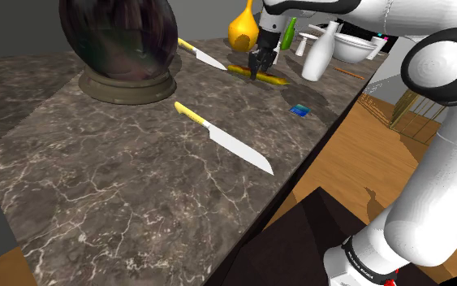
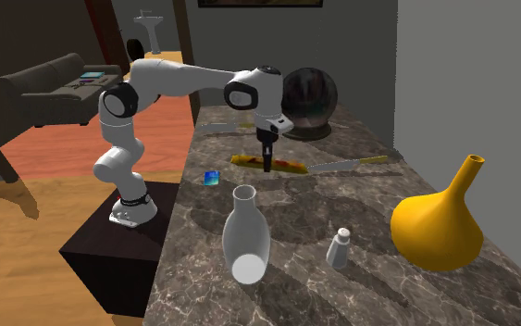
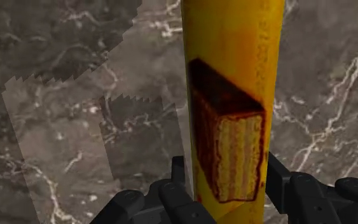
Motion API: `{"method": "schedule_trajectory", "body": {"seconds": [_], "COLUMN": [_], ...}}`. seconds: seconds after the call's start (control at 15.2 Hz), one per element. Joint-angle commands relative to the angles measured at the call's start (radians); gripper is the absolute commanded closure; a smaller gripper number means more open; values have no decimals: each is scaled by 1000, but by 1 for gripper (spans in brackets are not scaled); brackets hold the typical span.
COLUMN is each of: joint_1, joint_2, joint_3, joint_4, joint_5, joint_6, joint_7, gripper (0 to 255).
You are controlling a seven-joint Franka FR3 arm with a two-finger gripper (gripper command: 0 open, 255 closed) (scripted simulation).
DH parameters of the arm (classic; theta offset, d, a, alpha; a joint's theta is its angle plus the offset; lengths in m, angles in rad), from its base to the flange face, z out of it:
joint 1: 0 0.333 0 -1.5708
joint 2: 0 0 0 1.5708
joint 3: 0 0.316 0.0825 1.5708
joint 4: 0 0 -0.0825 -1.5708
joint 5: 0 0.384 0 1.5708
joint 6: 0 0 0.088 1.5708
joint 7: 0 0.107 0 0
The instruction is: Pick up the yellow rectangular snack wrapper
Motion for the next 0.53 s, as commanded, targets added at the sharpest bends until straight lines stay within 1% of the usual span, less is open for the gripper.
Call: {"method": "schedule_trajectory", "body": {"seconds": [0.0,0.33,0.46], "joint_1": [0,-2,-2], "joint_2": [2,19,19], "joint_3": [0,0,0], "joint_4": [32,124,127], "joint_5": [0,1,1], "joint_6": [-30,-105,-108], "joint_7": [1,1,1], "gripper": [255,255,255]}}
